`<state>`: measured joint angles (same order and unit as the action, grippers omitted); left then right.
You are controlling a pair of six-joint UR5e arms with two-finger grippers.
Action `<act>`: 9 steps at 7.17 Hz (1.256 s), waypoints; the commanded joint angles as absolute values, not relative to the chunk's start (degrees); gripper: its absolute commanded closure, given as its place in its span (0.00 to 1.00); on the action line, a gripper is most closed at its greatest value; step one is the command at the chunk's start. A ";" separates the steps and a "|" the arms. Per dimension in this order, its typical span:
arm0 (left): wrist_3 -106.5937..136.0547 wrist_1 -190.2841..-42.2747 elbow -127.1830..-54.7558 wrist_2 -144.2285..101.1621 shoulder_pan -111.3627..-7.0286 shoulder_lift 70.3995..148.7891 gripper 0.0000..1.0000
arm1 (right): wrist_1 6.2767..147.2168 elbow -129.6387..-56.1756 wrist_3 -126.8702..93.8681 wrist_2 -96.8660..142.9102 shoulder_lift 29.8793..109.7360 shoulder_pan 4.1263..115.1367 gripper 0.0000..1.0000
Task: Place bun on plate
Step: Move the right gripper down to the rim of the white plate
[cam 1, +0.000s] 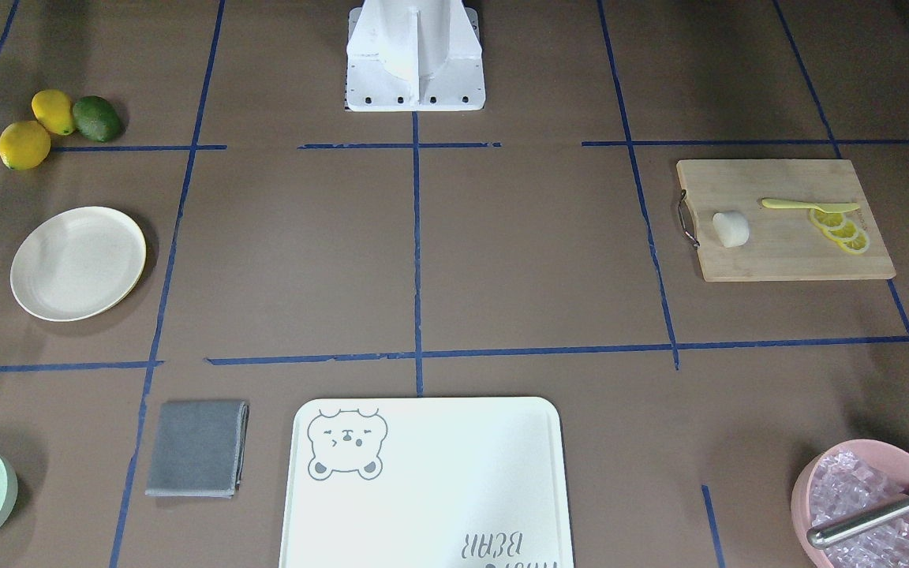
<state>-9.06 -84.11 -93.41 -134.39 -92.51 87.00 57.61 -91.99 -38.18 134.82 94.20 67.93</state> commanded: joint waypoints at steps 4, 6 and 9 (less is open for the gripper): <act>-9.05 -84.11 -93.95 -134.38 -92.55 87.01 0.00 | 48.34 -91.41 -48.60 127.79 97.73 59.41 0.01; -9.05 -84.11 -94.04 -134.38 -92.55 87.01 0.00 | 48.43 -90.80 -48.60 127.62 97.65 57.84 0.02; -9.05 -84.11 -93.96 -134.38 -92.55 87.10 0.00 | 48.43 -89.30 -48.60 127.62 97.12 56.52 0.04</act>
